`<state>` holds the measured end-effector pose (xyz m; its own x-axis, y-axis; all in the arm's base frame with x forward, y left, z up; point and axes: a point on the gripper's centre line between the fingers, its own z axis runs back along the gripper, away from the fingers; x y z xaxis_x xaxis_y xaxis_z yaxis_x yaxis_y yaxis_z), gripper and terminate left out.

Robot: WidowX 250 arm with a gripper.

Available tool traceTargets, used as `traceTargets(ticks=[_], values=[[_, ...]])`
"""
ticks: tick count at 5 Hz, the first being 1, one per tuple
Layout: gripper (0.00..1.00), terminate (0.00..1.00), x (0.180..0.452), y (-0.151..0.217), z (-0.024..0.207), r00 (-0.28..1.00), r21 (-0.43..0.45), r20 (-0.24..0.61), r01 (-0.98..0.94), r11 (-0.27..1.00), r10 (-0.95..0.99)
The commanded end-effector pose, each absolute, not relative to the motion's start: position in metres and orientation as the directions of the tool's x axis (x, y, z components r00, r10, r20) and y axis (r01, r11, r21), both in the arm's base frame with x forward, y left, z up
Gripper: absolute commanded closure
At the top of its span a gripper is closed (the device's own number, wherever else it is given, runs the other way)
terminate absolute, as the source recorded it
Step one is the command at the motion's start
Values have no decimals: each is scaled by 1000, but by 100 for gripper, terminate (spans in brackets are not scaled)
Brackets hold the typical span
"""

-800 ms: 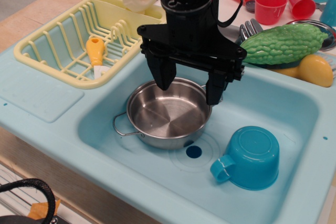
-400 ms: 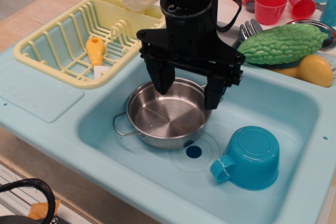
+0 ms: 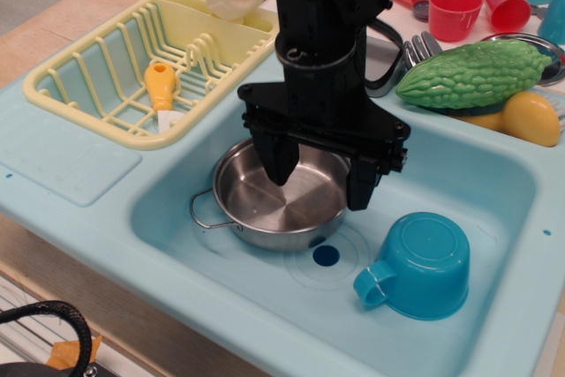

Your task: Put pot or pan from sink into drying rack

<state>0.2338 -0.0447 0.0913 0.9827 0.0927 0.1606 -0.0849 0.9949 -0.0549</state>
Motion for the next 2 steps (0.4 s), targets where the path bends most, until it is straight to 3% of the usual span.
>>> traceTargets(ticks=[1,2], values=[[0,0,235,-40,75,985,-104,152,-64,992,80],[0,0,237,-39,65,992,-130,102,-59,990,72]])
